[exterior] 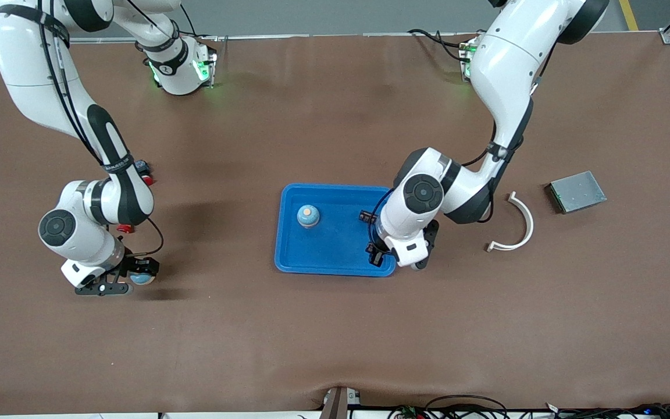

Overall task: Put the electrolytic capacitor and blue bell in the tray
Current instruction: 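Carry the capacitor and second bell toward the tray with both grippers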

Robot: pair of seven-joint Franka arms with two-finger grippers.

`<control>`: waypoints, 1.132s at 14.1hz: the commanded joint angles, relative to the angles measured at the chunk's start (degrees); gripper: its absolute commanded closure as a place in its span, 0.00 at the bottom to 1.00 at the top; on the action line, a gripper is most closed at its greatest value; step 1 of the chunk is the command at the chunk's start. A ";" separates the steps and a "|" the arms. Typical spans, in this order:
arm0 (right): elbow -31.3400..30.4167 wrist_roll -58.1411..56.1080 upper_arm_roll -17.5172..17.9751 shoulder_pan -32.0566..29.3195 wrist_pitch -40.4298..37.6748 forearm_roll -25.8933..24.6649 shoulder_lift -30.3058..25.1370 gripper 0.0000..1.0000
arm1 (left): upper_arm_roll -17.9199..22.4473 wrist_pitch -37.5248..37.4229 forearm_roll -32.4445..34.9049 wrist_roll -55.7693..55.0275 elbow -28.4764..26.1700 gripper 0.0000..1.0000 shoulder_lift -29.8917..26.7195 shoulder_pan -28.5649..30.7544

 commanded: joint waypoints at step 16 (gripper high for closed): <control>9.12 17.72 1.12 9.51 -12.50 8.50 -0.40 1.00 | 0.99 0.01 -0.06 0.73 1.75 1.00 3.59 -2.01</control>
